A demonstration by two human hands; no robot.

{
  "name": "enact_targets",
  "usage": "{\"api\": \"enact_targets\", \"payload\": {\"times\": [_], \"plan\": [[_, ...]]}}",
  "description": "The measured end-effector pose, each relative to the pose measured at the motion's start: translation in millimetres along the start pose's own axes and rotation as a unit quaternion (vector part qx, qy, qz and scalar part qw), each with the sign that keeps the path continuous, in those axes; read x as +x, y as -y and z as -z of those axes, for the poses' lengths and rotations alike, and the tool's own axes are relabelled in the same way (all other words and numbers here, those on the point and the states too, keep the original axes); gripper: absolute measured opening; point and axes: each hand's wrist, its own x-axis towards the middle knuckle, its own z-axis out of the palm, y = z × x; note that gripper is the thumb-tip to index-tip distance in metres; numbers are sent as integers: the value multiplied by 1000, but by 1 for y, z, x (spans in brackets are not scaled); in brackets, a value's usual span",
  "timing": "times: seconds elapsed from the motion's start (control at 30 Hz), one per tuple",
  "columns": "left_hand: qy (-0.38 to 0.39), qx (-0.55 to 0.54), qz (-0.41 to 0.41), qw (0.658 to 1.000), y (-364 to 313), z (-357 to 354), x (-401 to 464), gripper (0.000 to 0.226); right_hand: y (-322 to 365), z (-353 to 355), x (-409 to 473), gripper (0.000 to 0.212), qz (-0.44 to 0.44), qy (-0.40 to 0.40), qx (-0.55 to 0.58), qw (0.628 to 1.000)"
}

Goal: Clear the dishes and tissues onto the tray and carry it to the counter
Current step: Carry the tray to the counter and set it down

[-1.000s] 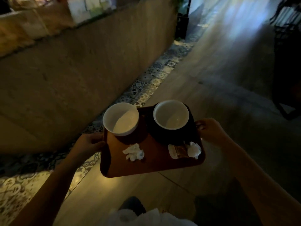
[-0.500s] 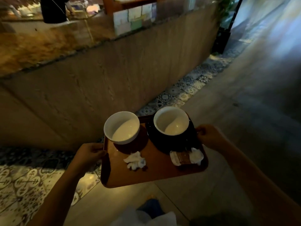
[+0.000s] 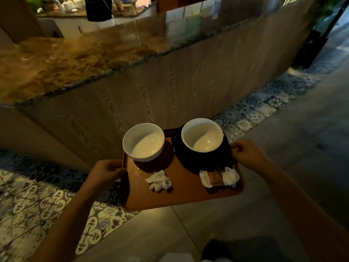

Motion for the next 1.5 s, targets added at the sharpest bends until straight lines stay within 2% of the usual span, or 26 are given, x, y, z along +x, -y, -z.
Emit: {"api": "enact_targets", "payload": {"times": [0.43,0.8,1.0,1.5], "plan": [[-102,-18,31,994,-76,-60,113,27,-16,55,208,17,94,42,-65,993],[-143,-5,45,989,-125,-85,194,22,-18,74,330,15,102,66,-54,991],[-142,18,54,988,-146,-65,254,34,3,69,401,16,103,79,-52,990],[-190,5,36,981,-216,25,372,23,111,78,556,15,125,121,11,985]]}}
